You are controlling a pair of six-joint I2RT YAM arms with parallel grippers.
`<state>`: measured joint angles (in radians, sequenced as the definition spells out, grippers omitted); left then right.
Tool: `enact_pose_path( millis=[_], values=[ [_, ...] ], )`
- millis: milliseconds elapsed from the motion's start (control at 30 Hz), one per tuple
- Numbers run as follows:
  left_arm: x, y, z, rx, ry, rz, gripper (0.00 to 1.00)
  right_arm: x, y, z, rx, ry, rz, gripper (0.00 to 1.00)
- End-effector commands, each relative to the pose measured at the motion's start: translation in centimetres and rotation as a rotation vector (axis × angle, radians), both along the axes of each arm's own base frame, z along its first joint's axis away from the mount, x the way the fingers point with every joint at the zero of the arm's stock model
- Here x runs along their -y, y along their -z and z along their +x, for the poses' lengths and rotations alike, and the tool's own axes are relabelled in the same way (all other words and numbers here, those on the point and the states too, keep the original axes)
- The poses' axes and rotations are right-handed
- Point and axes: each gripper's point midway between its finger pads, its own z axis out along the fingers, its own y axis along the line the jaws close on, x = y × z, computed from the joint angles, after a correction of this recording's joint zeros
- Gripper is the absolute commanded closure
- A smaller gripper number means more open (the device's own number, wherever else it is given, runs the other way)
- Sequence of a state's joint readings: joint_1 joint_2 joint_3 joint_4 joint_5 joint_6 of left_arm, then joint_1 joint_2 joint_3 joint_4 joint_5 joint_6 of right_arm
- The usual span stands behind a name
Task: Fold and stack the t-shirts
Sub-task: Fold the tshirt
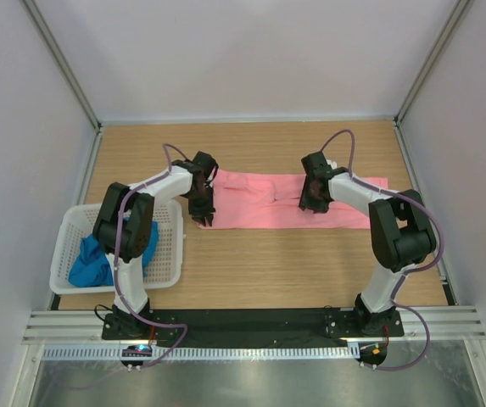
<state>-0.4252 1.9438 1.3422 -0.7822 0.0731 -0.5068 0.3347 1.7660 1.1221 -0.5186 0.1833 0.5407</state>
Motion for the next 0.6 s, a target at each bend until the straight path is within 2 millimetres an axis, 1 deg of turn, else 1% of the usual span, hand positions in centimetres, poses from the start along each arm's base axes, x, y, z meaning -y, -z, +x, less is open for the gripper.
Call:
enact_pose_path(
  millis=[0, 33, 133, 167, 200, 300, 333, 467, 500, 567],
  values=[
    [0.7, -0.6, 0.8, 0.025, 0.017, -0.026, 0.78, -0.3, -0.5, 2.2, 0.075, 0.039, -0.002, 0.56],
    [0.7, -0.4, 0.8, 0.019, 0.017, -0.023, 0.78, -0.4, -0.8, 2.6, 0.083, 0.037, -0.002, 0.56],
    [0.6, -0.1, 0.8, 0.016, 0.019, -0.016, 0.78, -0.2, -0.4, 3.2, 0.073, 0.043, -0.027, 0.55],
    [0.6, -0.1, 0.8, 0.016, 0.018, -0.016, 0.78, 0.0, -0.7, 3.7, 0.080, 0.051, -0.029, 0.55],
    [0.5, 0.0, 0.8, 0.016, 0.018, -0.013, 0.78, 0.1, -0.2, 3.9, 0.073, 0.052, -0.042, 0.55],
    [0.5, -0.2, 0.9, 0.020, 0.016, -0.010, 0.78, 0.7, -0.2, 4.7, 0.076, 0.065, -0.062, 0.53],
    [0.4, -0.2, 0.9, 0.020, 0.016, -0.008, 0.78, 0.7, -0.6, 5.3, 0.088, 0.065, -0.065, 0.53],
    [0.3, -0.1, 0.7, 0.019, 0.016, 0.002, 0.78, 1.5, -1.1, 6.6, 0.099, 0.067, -0.079, 0.52],
    [0.2, 0.0, 0.7, 0.017, 0.014, 0.002, 0.78, 1.6, -1.6, 7.2, 0.111, 0.066, -0.076, 0.52],
    [0.2, 0.1, 0.6, 0.013, 0.011, 0.004, 0.78, 1.8, -1.2, 7.6, 0.099, 0.054, -0.085, 0.51]
  ],
)
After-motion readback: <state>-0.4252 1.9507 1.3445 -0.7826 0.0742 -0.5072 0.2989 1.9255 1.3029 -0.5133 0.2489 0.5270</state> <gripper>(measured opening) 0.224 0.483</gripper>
